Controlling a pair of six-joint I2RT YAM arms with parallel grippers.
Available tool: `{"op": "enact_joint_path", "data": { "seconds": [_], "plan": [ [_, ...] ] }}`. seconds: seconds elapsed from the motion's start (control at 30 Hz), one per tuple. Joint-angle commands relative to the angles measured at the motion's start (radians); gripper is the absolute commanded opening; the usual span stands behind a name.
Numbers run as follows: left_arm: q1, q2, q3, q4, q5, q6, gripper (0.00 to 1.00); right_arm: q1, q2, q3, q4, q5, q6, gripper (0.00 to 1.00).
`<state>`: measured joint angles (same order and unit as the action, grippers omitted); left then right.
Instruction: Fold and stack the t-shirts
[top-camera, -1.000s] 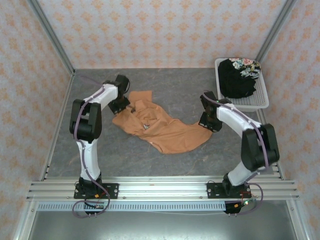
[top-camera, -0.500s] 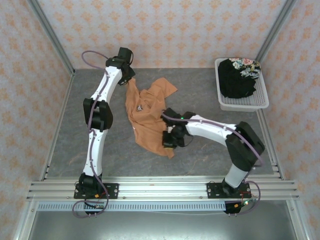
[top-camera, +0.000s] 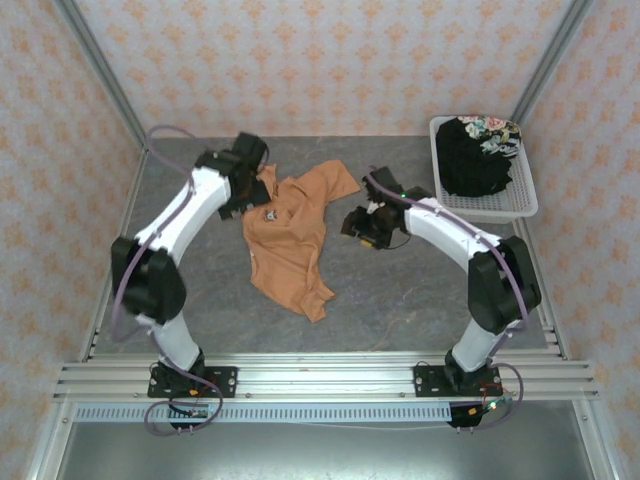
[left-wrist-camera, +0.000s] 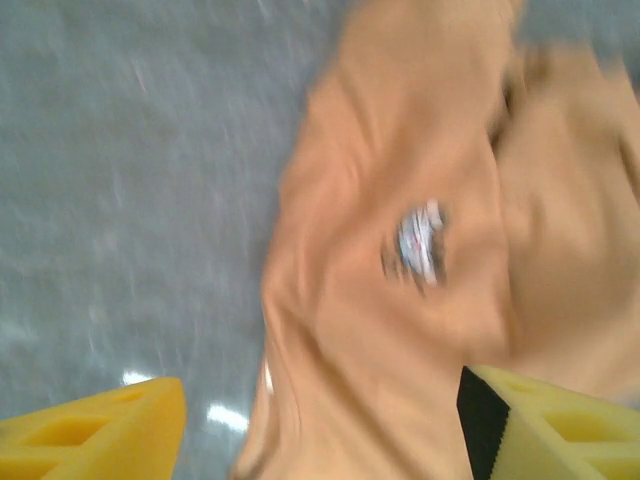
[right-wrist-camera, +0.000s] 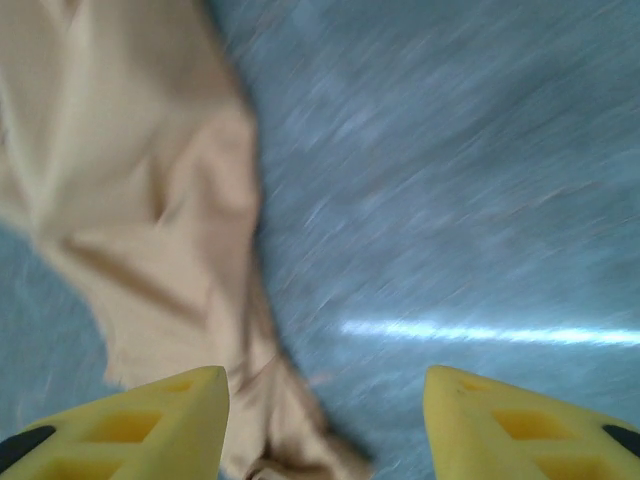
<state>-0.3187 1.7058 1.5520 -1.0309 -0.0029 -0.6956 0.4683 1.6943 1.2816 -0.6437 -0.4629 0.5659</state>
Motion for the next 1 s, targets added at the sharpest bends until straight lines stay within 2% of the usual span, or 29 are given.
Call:
{"op": "enact_joint_path", "data": {
  "seconds": [0.0,0.07,0.13,0.23,0.37,0.43,0.5,0.57,0.67,0.73,0.87,0.97],
  "plan": [
    [-0.107,-0.079,-0.273,0.024,0.187,-0.166,0.73,-0.048,0.017,0.052,-0.041,0.109,-0.042,0.55],
    [-0.196,-0.12,-0.389,0.077,0.224,-0.27,0.75,-0.074,0.052,0.076,0.004,0.114,-0.037,0.56],
    [-0.248,-0.127,-0.461,0.146,0.247,-0.352,0.75,-0.087,0.098,0.111,0.042,0.108,-0.035,0.57],
    [-0.272,-0.1,-0.517,0.251,0.253,-0.442,0.76,-0.088,0.181,0.179,0.081,0.102,-0.037,0.57],
    [-0.275,-0.036,-0.537,0.371,0.24,-0.498,0.75,-0.089,0.278,0.251,0.16,0.114,-0.016,0.58],
    [-0.276,0.021,-0.524,0.384,0.227,-0.489,0.71,-0.089,0.33,0.294,0.187,0.125,-0.003,0.58],
    [-0.276,0.072,-0.517,0.377,0.185,-0.466,0.56,-0.089,0.386,0.345,0.199,0.137,0.01,0.58],
    [-0.256,0.095,-0.536,0.368,0.137,-0.454,0.31,-0.089,0.438,0.393,0.203,0.156,0.024,0.57],
    [-0.188,0.044,-0.594,0.335,0.067,-0.433,0.05,-0.089,0.495,0.449,0.186,0.196,0.039,0.55],
    [-0.12,-0.04,-0.644,0.329,0.056,-0.412,0.0,-0.089,0.527,0.476,0.171,0.213,0.05,0.54],
    [0.021,-0.234,-0.686,0.243,0.024,-0.333,0.0,-0.089,0.578,0.518,0.17,0.23,0.09,0.53],
    [0.11,-0.334,-0.696,0.211,0.048,-0.278,0.0,-0.086,0.622,0.545,0.187,0.207,0.141,0.53]
  ]
}}
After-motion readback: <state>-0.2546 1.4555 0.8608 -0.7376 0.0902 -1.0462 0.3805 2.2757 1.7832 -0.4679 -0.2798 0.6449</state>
